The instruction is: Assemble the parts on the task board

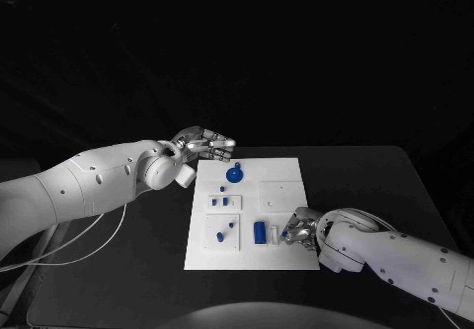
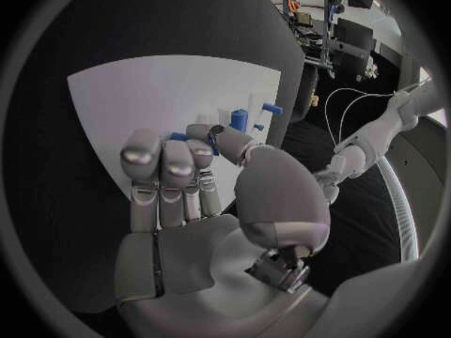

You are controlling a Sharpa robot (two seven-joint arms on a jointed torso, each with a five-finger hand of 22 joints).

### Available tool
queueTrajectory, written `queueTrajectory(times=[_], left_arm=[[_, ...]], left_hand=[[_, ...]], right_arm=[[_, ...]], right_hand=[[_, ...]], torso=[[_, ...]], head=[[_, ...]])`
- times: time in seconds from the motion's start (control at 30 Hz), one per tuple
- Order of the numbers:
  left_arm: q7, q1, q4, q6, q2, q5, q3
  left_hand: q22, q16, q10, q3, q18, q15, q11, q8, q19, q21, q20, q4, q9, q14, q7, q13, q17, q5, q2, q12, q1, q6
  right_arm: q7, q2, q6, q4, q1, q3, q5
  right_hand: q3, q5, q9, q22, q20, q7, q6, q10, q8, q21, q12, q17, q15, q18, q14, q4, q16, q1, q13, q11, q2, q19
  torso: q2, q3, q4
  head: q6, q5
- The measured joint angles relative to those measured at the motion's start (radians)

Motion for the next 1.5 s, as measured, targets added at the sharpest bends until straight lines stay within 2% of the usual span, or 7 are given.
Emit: queueTrajectory(times=[0.13,0.3,0.43,0.53,0.67,0.93,1.5], left_arm=[[-0.001,0.000,0.000,0.002,0.000,-0.001,0.000],[-0.002,0.000,0.000,0.004,0.000,-0.002,0.000],[-0.004,0.000,0.000,0.006,0.000,-0.003,0.000],[-0.005,0.000,0.000,0.008,0.000,-0.003,0.000],[-0.005,0.000,0.000,0.009,-0.001,-0.004,0.000],[-0.008,0.000,0.000,0.012,-0.001,-0.006,0.000],[-0.013,0.000,-0.002,0.019,0.003,-0.008,-0.001]], left_hand=[[0.000,0.000,0.000,0.000,0.000,0.000,0.000,0.000,0.000,0.000,0.000,0.000,0.000,0.000,0.000,0.000,0.000,0.000,0.000,0.000,0.000,0.000],[0.000,0.000,0.000,0.000,0.000,0.000,0.000,0.000,0.000,0.000,0.000,0.000,0.000,0.000,0.000,0.000,0.000,0.000,0.000,0.000,0.000,0.000],[0.000,0.000,0.000,0.000,0.000,0.000,0.000,0.000,0.000,0.000,0.000,0.000,0.000,0.000,0.000,0.000,0.000,0.000,0.000,0.000,0.000,0.000],[0.000,0.000,0.000,0.000,0.000,0.000,0.000,0.000,0.000,0.000,0.000,0.000,0.000,0.000,0.000,0.000,0.000,0.000,0.000,0.000,0.000,0.000],[0.000,0.000,0.000,0.000,0.000,0.000,0.000,0.000,0.000,0.000,0.000,0.000,0.000,0.000,0.000,0.000,0.000,0.000,0.000,0.000,0.000,0.000],[0.000,0.000,0.000,0.000,0.000,0.000,0.000,0.000,0.000,0.000,0.000,0.000,0.000,0.000,-0.004,0.000,0.000,0.000,0.004,0.000,-0.004,-0.004],[0.000,0.000,0.000,-0.003,0.000,0.004,0.000,0.000,0.000,0.000,0.000,0.003,0.000,-0.004,-0.004,0.000,0.000,0.000,0.004,0.000,-0.004,-0.004]], right_arm=[[0.000,0.007,0.005,-0.006,0.001,0.001,0.004],[0.000,0.011,0.006,-0.009,0.001,0.001,0.006],[-0.001,0.013,0.005,-0.010,0.001,0.000,0.002],[-0.004,0.014,0.002,-0.011,0.001,0.000,-0.006],[-0.007,0.014,-0.004,-0.012,0.001,0.000,-0.019],[-0.014,0.025,-0.013,-0.016,0.004,0.000,-0.039],[-0.034,0.053,0.000,-0.037,0.015,0.000,-0.070]], right_hand=[[-0.060,-0.054,0.002,0.000,0.000,0.002,0.003,0.000,0.000,-0.014,-0.007,-0.003,0.000,0.000,0.000,0.004,-0.005,-0.005,-0.004,0.000,0.005,0.000],[-0.195,-0.212,0.009,0.000,0.004,-0.008,0.015,0.000,0.000,-0.036,-0.007,-0.004,0.000,0.000,0.000,0.028,-0.005,-0.001,-0.003,0.000,0.044,0.004],[-0.312,-0.366,0.014,0.000,0.004,-0.023,0.030,0.000,0.000,-0.051,-0.007,-0.005,0.000,0.000,0.000,0.083,-0.005,-0.014,-0.002,0.000,0.056,0.004],[-0.354,-0.470,0.015,0.000,0.004,-0.029,0.045,0.004,0.000,-0.053,-0.004,-0.005,0.000,0.000,0.000,0.126,-0.005,-0.019,-0.004,-0.004,0.062,0.004],[-0.370,-0.553,0.017,0.000,0.004,-0.038,0.069,0.005,0.000,-0.062,-0.004,-0.006,-0.001,0.000,0.002,0.196,-0.005,-0.010,-0.011,-0.005,0.052,0.004],[-0.375,-0.635,0.017,0.000,0.004,-0.041,0.080,0.005,0.000,-0.081,-0.004,-0.008,-0.003,-0.011,0.004,0.292,-0.005,0.014,-0.017,-0.005,0.029,0.004],[-0.400,-0.640,0.014,0.000,0.004,-0.042,0.088,0.008,0.000,-0.093,-0.008,-0.007,-0.003,-0.010,0.004,0.340,-0.005,0.016,-0.021,-0.008,0.015,0.004]], torso=[[0.000,0.0000,0.0001],[0.000,-0.0001,0.0001],[0.000,-0.0002,0.0002],[0.000,-0.0002,0.0002],[0.000,-0.0002,0.0002],[0.000,-0.0002,0.0002],[0.000,-0.0009,0.0002]], head=[[-0.001,0.001],[-0.003,0.002],[-0.004,0.004],[-0.004,0.004],[-0.004,0.005],[-0.005,0.007],[-0.009,0.013]])
